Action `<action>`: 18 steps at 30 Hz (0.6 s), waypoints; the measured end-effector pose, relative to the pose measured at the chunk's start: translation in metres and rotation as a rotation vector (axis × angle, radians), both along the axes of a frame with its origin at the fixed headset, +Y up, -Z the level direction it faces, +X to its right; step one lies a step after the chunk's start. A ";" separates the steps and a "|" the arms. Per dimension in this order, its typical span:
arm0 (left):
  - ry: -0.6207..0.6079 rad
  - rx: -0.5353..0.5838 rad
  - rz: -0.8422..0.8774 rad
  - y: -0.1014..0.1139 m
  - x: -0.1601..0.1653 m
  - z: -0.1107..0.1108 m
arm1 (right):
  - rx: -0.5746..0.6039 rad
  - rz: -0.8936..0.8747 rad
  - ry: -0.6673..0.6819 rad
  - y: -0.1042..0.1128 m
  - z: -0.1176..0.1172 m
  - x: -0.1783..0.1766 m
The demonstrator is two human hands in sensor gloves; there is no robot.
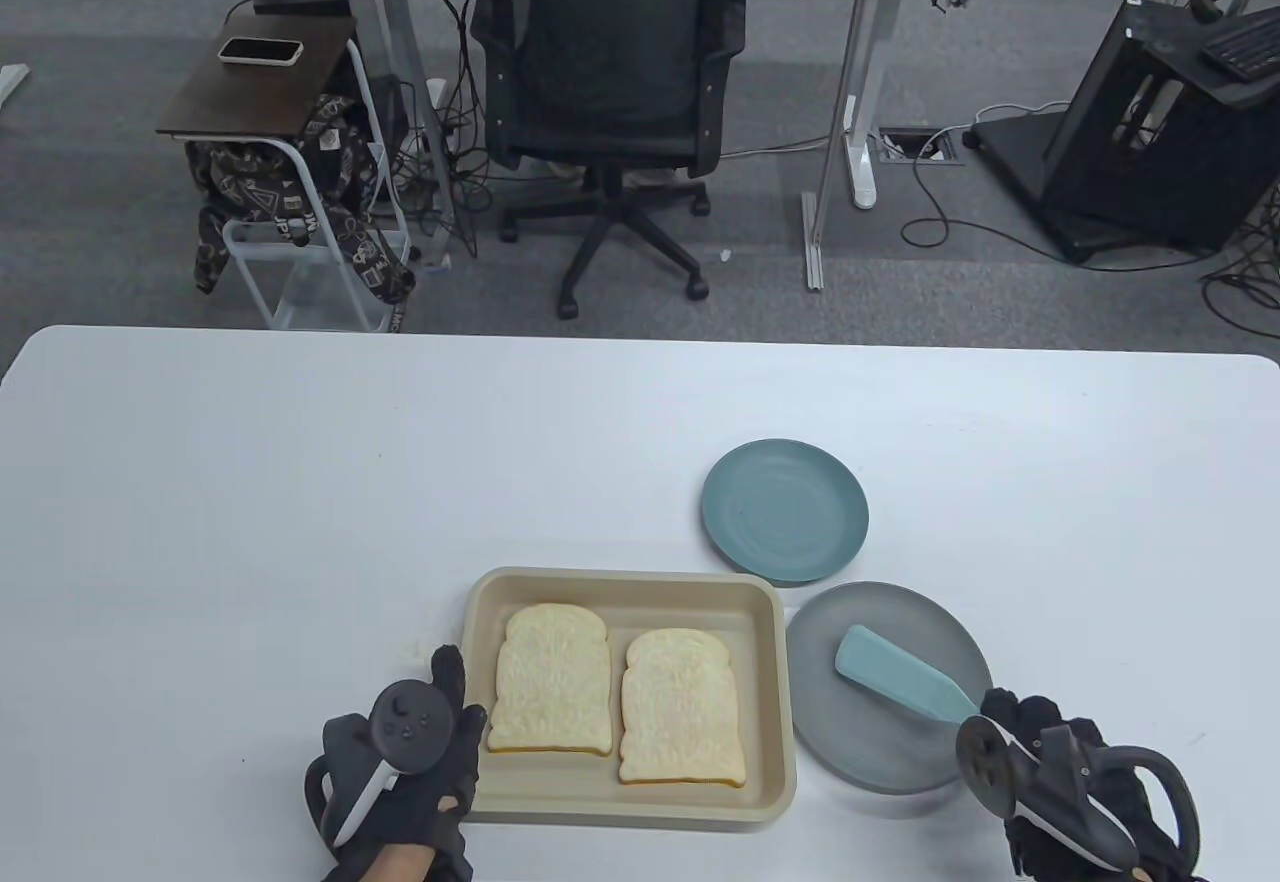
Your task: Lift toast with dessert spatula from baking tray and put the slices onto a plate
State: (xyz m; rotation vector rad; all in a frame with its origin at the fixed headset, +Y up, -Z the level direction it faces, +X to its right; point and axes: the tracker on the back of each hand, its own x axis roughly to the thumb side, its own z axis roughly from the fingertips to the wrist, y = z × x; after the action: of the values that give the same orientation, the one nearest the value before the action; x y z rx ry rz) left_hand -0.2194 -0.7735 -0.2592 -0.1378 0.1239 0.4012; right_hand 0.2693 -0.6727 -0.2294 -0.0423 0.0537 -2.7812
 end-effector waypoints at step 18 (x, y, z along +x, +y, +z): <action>0.005 -0.005 0.022 -0.001 0.001 0.000 | -0.122 0.095 0.409 0.060 -0.027 -0.219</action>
State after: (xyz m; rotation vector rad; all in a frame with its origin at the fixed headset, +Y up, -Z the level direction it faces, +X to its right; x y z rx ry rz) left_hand -0.2188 -0.7745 -0.2591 -0.1435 0.1287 0.4236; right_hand 0.0501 -0.6123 -0.2569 -0.6260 -0.0153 -2.6326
